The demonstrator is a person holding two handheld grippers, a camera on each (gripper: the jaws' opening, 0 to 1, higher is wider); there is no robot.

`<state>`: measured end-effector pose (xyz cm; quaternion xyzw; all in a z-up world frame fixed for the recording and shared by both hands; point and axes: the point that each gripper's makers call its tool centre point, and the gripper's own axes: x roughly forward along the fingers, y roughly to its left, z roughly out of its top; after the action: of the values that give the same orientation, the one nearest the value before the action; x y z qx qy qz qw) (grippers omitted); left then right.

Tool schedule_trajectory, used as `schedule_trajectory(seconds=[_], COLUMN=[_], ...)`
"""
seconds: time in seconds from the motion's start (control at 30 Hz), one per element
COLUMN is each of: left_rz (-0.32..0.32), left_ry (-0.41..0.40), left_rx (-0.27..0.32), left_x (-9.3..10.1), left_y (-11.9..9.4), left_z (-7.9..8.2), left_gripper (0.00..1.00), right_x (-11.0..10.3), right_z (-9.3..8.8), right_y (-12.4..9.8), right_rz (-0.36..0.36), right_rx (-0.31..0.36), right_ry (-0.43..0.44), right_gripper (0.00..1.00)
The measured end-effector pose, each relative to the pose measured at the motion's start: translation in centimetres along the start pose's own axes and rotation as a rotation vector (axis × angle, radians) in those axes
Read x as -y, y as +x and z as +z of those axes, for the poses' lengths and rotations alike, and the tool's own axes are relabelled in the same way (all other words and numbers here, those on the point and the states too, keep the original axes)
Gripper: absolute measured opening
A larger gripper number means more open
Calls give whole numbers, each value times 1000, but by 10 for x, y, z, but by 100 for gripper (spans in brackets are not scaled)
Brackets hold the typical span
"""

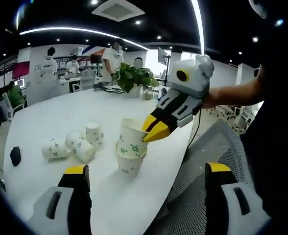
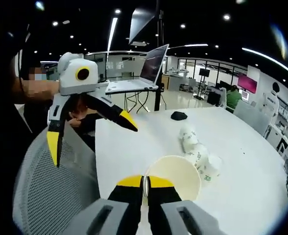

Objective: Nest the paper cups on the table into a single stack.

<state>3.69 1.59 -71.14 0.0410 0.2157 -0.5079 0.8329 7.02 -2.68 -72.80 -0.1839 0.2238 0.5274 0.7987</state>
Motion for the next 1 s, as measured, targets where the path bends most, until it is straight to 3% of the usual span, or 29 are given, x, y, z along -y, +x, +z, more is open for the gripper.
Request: schedule_trajectory(seconds=[0.47, 1.0], left_rz=[1, 20], left_ry=[1, -11], left_rx=[9, 12], left_x=[2, 0], left_y=[-1, -5], left_z=[1, -2], left_gripper=[96, 95], right_x=[-6, -10], right_z=[-17, -29], right_y=[23, 37], right_rz=[33, 46], right_rx=[-79, -88], right_ry=[-27, 9], right_gripper=[0, 1])
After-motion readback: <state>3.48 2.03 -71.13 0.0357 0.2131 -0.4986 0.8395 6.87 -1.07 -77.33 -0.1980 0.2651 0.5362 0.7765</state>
